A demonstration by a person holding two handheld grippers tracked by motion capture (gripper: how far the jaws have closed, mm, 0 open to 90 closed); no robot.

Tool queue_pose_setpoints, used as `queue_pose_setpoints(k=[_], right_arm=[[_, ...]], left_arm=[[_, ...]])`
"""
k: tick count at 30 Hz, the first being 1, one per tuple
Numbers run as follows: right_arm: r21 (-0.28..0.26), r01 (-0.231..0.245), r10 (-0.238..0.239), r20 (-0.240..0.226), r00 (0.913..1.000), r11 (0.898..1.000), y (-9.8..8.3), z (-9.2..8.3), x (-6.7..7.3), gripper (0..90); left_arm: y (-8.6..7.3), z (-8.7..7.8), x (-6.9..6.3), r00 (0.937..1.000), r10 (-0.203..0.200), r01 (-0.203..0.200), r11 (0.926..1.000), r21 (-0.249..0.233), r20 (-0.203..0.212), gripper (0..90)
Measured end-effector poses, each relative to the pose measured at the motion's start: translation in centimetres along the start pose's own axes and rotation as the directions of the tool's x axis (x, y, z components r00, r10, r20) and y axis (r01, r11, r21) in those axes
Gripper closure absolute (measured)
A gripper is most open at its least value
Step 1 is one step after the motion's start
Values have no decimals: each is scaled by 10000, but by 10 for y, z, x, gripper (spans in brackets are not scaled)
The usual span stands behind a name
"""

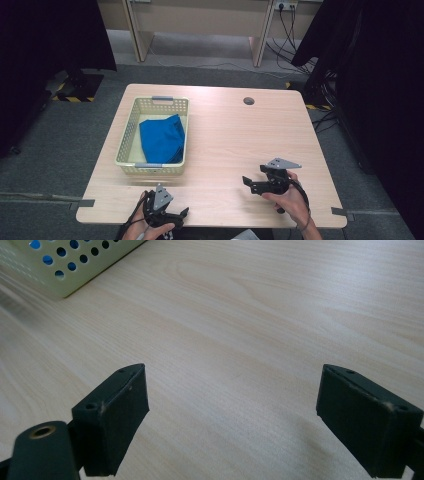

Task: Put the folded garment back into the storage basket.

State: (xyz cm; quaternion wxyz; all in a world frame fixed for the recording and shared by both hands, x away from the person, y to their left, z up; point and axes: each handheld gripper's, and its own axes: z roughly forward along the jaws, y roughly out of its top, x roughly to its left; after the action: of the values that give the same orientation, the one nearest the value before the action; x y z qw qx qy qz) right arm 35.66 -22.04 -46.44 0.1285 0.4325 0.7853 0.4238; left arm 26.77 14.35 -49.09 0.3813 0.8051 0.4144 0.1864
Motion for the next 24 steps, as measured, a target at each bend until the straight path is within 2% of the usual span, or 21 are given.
queue_pose_setpoints(k=[24], right_arm=[[222, 156, -163, 314, 9994, 9996, -18, -11, 3, 136]], left_arm=[[0, 0, 0, 10000, 12, -12, 10000, 1, -2, 13]])
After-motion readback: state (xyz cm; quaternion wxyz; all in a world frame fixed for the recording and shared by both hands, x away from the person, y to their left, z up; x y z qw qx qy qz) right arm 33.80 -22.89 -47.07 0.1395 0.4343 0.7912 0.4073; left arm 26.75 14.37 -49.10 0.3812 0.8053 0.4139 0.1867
